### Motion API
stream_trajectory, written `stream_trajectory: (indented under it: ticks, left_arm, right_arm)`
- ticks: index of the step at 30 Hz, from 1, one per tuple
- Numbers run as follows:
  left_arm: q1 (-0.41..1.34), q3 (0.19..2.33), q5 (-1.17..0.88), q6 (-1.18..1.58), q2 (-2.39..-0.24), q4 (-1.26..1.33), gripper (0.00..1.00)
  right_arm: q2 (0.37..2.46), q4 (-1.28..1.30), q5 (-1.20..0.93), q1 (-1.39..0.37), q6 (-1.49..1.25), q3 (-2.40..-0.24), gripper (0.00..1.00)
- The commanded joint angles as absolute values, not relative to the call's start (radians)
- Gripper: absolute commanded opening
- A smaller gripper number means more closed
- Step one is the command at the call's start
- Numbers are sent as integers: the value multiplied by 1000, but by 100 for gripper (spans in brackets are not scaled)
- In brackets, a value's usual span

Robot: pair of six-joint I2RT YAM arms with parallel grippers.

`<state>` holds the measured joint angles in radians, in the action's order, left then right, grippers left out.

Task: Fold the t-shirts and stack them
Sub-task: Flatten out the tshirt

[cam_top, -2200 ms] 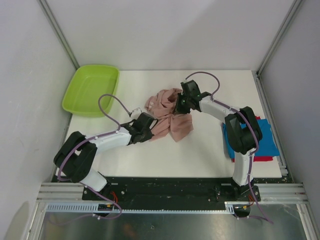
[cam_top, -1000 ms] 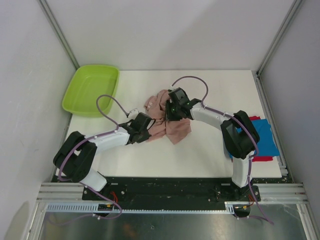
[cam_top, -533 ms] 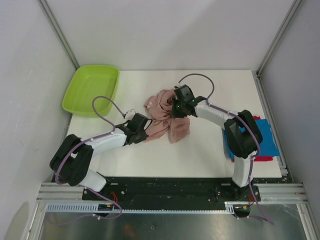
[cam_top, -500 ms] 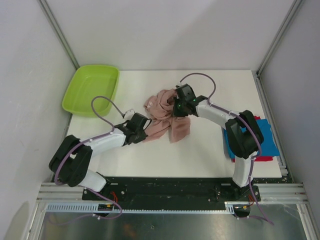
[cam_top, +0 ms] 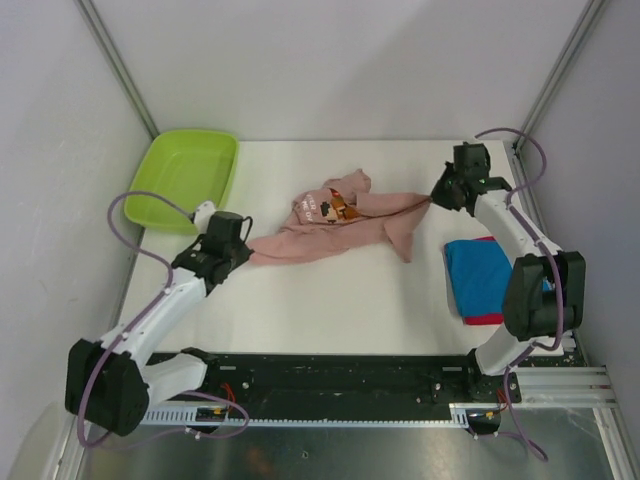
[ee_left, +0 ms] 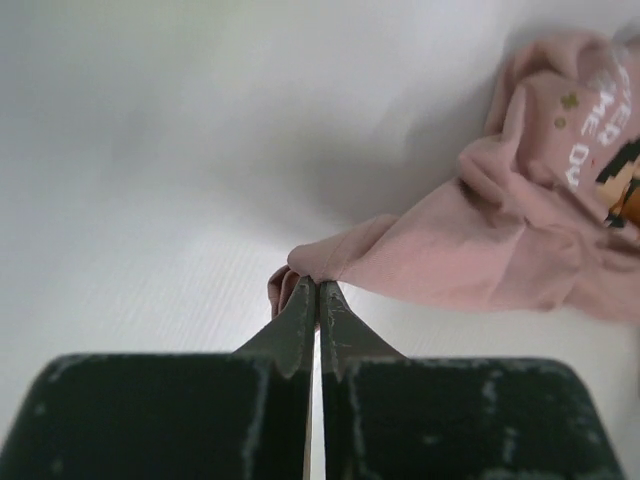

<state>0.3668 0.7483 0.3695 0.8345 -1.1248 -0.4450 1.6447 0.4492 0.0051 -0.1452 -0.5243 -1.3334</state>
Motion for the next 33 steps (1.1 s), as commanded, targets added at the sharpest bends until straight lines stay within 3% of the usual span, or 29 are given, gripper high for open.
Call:
stream_trajectory:
  ticks: [1, 14, 21, 25, 33]
  left_arm:
    - [310, 822, 435, 758, -1042, -500, 0]
    - [213, 924, 393, 734, -952, -535, 0]
    - [214, 1116, 311, 748, -1147, -393, 0]
    - [212, 1432, 225, 708, -1422, -314, 0]
    - [158, 2265, 62, 665, -1839, -308, 0]
  right_arm:
    - [1566, 486, -21, -84, -540, -1285, 0]
    - [1413, 485, -113, 74, -576, -1269, 0]
    - [1454, 254, -179, 57, -706, -1270, 0]
    - [1593, 89, -183, 53, -781, -1418, 0]
    - [1756, 121, -156, 79, -793, -2006, 0]
